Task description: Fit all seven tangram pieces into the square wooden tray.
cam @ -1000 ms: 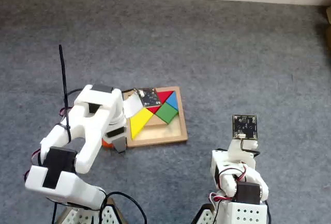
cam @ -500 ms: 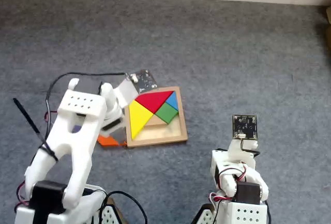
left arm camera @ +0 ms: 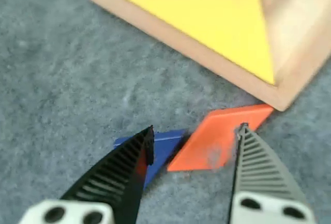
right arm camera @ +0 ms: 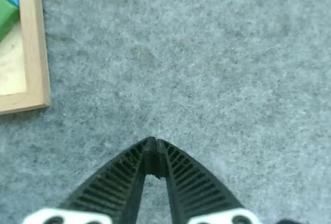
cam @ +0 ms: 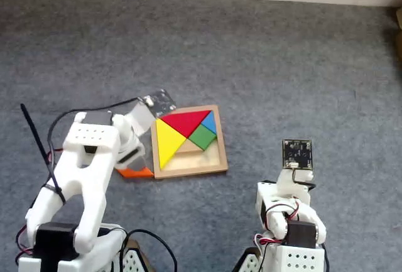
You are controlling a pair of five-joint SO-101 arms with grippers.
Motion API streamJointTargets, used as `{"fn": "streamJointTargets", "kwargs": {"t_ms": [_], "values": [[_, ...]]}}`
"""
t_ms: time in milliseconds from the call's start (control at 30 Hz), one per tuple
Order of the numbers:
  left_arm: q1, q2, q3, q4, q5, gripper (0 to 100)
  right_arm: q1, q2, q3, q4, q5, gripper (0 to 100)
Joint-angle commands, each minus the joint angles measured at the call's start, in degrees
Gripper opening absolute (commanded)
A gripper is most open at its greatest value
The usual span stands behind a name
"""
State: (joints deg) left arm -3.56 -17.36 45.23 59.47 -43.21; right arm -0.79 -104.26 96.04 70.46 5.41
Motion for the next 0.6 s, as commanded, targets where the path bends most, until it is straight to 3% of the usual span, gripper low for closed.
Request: {"fn": "streamJointTargets", "kwargs": {"t_ms": [0,267,567], "values": [[-1.19,-1.89,0.22,-2.11,-2.29,25,0.75,-0.66,3.91,-1.10,0.53,0.5],[-1.27,5.32,1.63,-6.15,-3.52,25,0.75,-0.66,3.91,-1.10,0.35,0.5],[-0.84,9.36,1.80,-4.22,-3.52,25,0.75,-0.66,3.91,-1.10,0.35,0.5]]}}
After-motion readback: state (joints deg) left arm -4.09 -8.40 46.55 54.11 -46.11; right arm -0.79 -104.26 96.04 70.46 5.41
